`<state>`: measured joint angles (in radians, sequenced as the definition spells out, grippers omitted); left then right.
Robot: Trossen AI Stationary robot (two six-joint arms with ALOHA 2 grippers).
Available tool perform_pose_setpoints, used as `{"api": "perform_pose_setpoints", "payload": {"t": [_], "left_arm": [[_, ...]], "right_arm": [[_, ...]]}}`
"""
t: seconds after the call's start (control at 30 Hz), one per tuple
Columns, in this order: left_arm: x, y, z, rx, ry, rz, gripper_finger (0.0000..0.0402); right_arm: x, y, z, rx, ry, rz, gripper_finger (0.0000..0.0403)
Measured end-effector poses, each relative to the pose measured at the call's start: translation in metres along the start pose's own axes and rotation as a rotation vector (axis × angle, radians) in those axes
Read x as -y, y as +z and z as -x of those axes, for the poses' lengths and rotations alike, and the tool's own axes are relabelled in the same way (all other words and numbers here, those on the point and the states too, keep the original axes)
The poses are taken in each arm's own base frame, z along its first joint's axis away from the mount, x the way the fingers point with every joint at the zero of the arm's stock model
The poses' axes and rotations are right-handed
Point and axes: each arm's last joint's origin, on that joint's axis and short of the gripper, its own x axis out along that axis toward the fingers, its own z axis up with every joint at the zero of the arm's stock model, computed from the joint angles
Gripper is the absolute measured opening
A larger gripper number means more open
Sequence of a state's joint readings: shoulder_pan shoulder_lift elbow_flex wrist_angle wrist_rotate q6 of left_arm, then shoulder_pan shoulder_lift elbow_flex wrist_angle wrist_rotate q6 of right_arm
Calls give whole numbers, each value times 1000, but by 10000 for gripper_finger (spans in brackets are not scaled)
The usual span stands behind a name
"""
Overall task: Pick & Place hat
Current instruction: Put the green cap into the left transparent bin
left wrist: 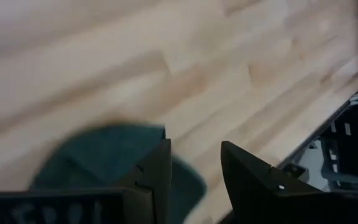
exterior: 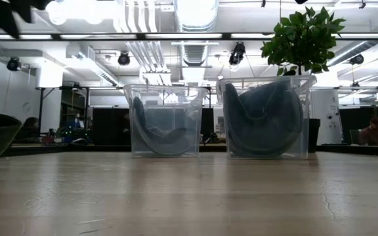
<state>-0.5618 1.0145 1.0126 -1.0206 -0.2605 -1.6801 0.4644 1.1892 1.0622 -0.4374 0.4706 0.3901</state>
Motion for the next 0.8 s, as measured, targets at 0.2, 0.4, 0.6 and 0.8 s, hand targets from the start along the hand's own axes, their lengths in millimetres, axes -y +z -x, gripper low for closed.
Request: {"api": "perform_pose_setpoints", "payload": {"t": [0.2, 0.4, 0.6, 0.8], "left_arm": [[0, -33, -5, -102, 47, 113, 131], [-5, -64, -8, -226, 153, 230, 131], [-12, -93, -11, -297, 258, 296, 131], [-11, -107, -24, -280, 290, 266, 131]], "right_arm": [[0, -1, -1, -3, -1, 1, 121], [0, -2, -1, -5, -2, 3, 116], [0, -3, -1, -7, -3, 1, 123], [0, -3, -1, -7, -3, 2, 130]]}}
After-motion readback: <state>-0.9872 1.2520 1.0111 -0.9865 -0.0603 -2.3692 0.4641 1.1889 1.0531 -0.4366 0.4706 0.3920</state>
